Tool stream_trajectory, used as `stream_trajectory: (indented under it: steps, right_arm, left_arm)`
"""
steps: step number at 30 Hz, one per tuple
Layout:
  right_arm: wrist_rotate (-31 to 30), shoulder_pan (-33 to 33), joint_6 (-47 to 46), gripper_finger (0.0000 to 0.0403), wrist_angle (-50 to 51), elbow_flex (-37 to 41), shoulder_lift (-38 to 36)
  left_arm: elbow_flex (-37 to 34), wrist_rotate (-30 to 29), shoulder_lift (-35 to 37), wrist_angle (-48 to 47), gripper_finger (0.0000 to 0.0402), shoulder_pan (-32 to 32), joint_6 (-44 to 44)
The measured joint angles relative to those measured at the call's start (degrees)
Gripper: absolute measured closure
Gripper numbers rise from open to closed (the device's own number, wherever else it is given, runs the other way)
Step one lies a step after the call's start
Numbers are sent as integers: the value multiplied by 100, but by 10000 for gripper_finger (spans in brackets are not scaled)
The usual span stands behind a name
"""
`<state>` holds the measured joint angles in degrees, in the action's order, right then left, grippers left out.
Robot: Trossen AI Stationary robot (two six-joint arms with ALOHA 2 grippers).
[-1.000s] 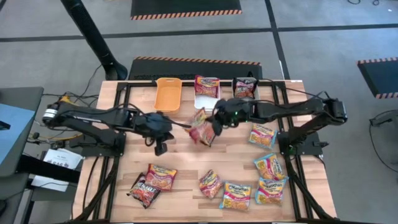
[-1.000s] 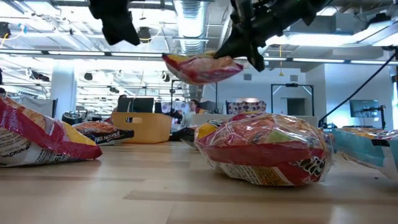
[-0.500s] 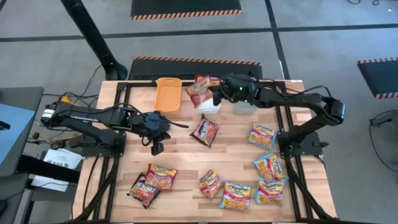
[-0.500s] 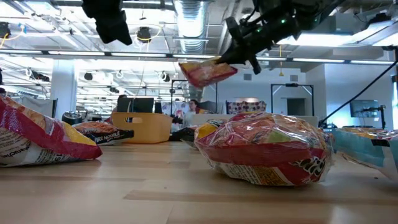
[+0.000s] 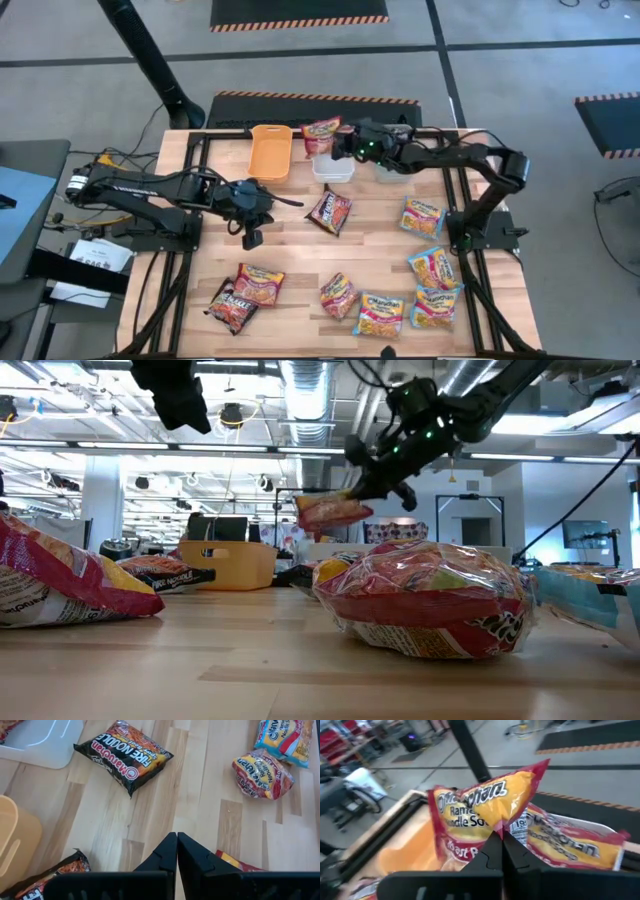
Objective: Sort Maruchan noodles
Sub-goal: Put the red noodle pack into the white bin
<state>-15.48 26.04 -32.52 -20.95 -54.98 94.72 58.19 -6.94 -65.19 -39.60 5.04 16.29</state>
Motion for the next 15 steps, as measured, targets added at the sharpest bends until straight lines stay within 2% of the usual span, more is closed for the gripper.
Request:
stream_trajectory:
  steps: [7,15]
  right_arm:
    - [-703,-61,-173,398,66,0,309]
    - [-1057,-91,-159,398,508,0,312]
  left_arm:
    - [-140,1,0,-11,401,0,1]
    - [-447,5,0,29,401,0,183]
